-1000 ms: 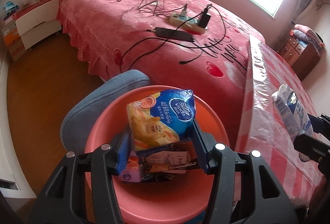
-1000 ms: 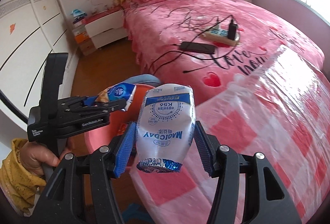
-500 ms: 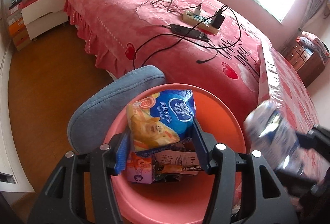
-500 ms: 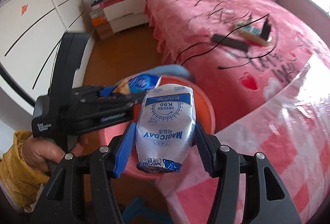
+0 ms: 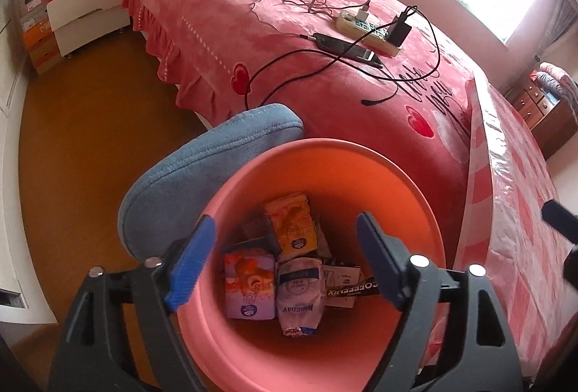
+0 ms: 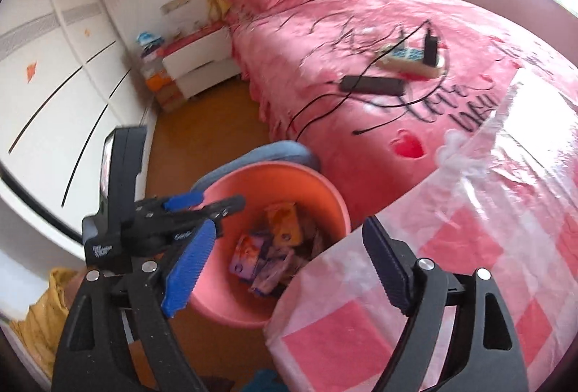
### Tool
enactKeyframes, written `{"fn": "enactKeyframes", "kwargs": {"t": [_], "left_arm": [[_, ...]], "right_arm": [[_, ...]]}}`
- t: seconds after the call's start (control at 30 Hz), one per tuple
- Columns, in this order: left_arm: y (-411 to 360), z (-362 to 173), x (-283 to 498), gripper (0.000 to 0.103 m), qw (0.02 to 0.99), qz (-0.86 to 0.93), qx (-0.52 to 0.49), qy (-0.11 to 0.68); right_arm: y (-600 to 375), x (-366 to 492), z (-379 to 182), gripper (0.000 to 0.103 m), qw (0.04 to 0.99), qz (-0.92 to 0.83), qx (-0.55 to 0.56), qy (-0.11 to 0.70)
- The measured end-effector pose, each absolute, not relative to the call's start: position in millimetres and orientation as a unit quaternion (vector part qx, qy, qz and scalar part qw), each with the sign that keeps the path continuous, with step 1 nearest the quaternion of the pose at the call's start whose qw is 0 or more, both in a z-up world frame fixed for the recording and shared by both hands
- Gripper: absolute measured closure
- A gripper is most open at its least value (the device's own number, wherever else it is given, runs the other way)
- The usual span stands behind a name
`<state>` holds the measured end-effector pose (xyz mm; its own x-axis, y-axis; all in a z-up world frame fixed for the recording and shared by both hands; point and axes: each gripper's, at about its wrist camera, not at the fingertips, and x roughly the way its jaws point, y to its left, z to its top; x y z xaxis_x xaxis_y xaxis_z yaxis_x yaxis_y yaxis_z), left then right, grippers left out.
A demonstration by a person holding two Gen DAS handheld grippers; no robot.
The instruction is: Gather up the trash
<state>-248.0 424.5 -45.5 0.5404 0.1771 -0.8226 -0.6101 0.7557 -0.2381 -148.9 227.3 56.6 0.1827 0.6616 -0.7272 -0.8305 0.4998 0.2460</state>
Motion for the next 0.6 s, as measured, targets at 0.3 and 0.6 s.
{"fn": "enactKeyframes", "kwargs": {"t": [0.3,0.6], "left_arm": [[413.2,-34.3,-240.8,0.013,0.847,0.249,-0.216,0.417],[402.8,-20.7,-234.4,0.012,0.854,0.251,-0.196,0.410]], "right_arm": [[212.0,-142.5,52.1,0.014,0.777,0.467,-0.096,0.412],[197.5,-138.4,43.1,0.014,0.780,0.454,-0.088,0.421]]}}
